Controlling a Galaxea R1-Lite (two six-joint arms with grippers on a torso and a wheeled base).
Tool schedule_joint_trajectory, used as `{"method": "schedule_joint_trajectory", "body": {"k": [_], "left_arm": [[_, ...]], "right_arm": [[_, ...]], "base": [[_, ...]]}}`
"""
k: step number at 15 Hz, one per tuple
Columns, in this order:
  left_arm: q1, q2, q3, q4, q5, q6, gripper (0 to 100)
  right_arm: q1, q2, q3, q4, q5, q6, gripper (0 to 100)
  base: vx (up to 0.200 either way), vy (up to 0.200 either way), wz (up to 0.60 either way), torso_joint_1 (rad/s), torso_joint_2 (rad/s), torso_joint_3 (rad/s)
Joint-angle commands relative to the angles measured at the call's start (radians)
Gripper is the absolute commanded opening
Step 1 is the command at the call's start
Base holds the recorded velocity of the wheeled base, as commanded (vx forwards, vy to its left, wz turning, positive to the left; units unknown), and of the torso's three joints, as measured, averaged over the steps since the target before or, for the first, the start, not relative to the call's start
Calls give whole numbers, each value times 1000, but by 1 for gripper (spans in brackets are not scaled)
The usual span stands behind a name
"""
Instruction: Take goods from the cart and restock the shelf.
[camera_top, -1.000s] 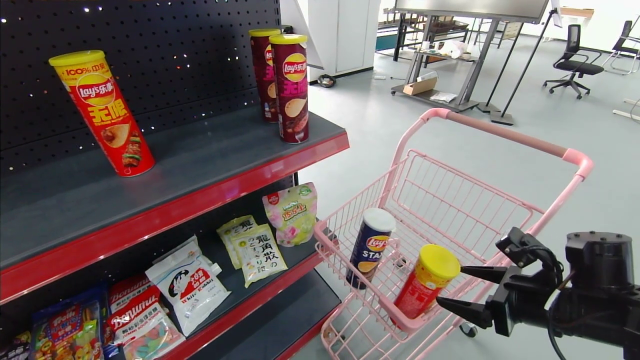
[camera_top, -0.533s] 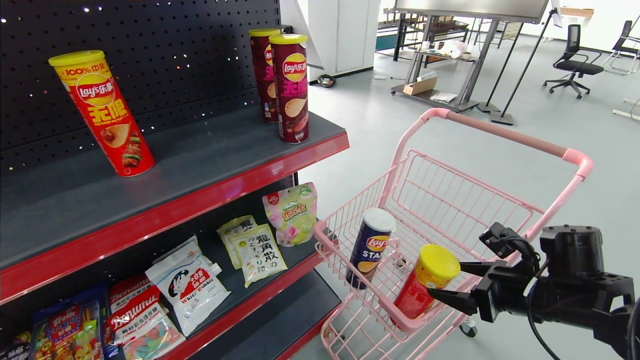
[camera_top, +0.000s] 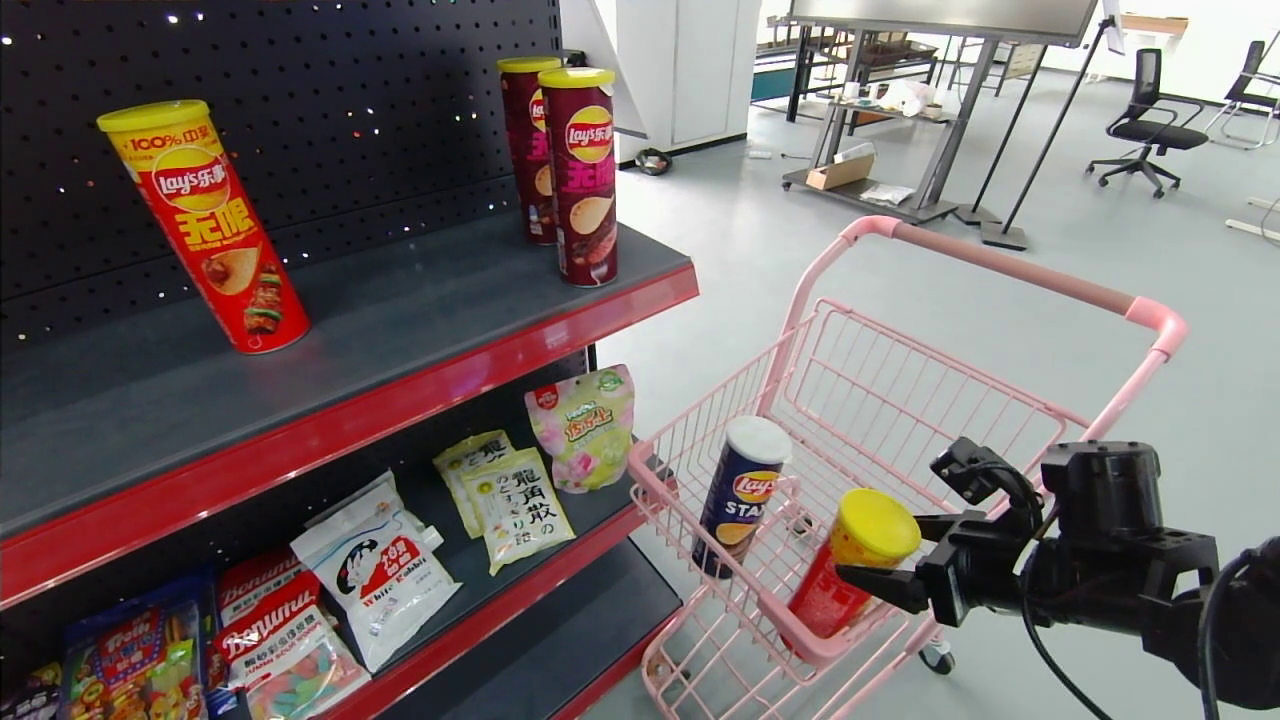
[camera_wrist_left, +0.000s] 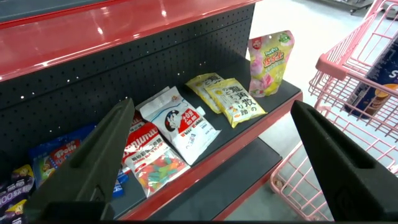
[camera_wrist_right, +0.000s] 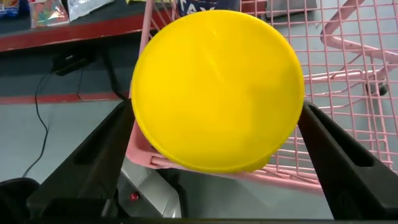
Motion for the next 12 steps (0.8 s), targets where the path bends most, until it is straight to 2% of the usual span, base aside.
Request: {"method": "schedule_joint_trajectory", "body": {"k": [1,8,12], "left_arm": [[0,0,0,0,1,1,100],[0,0,0,0,1,1,100],[0,0,0,0,1,1,100]], "right_arm": [[2,23,-10,-2,0,0,100],[11,57,-23,-6,0,1,100],[11,106,-32,-63,0,3,100]], "base": [[0,0,0,0,0,0],[0,0,0,0,0,0],[0,0,0,0,0,0]]}}
